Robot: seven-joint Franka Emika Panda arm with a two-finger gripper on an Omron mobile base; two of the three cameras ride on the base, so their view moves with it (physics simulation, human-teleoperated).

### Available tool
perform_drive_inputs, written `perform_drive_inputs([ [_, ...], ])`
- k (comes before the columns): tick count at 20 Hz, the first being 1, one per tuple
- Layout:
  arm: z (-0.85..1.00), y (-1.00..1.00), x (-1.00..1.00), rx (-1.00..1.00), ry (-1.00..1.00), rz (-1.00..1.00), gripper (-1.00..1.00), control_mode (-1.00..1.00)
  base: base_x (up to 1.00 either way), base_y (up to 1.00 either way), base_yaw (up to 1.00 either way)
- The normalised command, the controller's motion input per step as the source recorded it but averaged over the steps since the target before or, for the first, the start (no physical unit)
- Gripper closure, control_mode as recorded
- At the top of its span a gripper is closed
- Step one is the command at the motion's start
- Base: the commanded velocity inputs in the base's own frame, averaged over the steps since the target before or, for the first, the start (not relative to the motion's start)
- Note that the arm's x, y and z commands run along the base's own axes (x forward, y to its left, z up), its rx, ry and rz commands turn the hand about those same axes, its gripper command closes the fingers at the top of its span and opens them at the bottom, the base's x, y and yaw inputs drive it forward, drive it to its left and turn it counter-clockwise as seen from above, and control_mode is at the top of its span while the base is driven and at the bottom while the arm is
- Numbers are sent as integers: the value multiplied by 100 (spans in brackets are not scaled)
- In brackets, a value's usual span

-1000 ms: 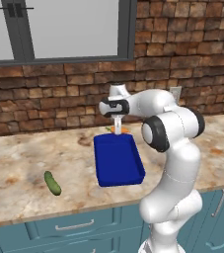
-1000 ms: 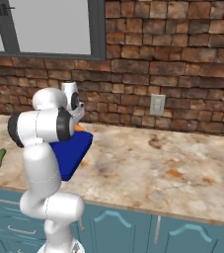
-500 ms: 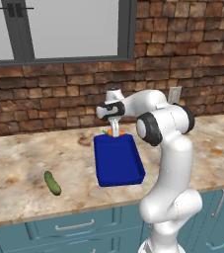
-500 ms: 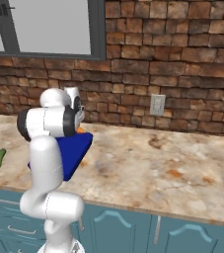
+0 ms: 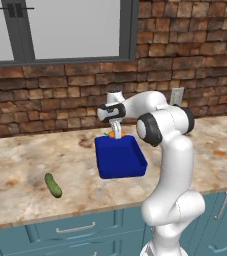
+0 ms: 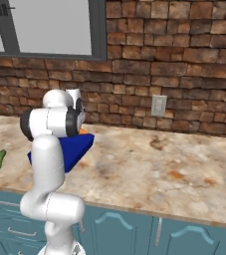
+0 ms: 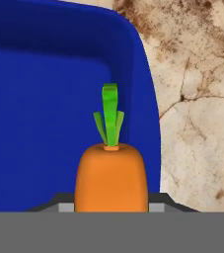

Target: Place the two vegetables and bowl onto the tray for setting up a vegetable dip station.

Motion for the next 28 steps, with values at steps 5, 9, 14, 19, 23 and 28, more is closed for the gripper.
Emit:
perform_drive_inputs([
  [5, -2, 0, -7, 0, 0, 5, 100, -100, 0, 0, 0],
  [9, 0, 1, -35, 0, 0, 3, 100, -100, 0, 0, 0],
  [14, 0, 4, -44, 0, 0, 0, 100, -100, 0, 0, 0],
  [19, -1, 2, -17, 0, -2, 0, 100, -100, 0, 0, 0],
  [23, -4, 0, 7, 0, -6, 1, 100, -100, 0, 0, 0],
  [28, -3, 0, 4, 0, -3, 2, 100, -100, 0, 0, 0],
])
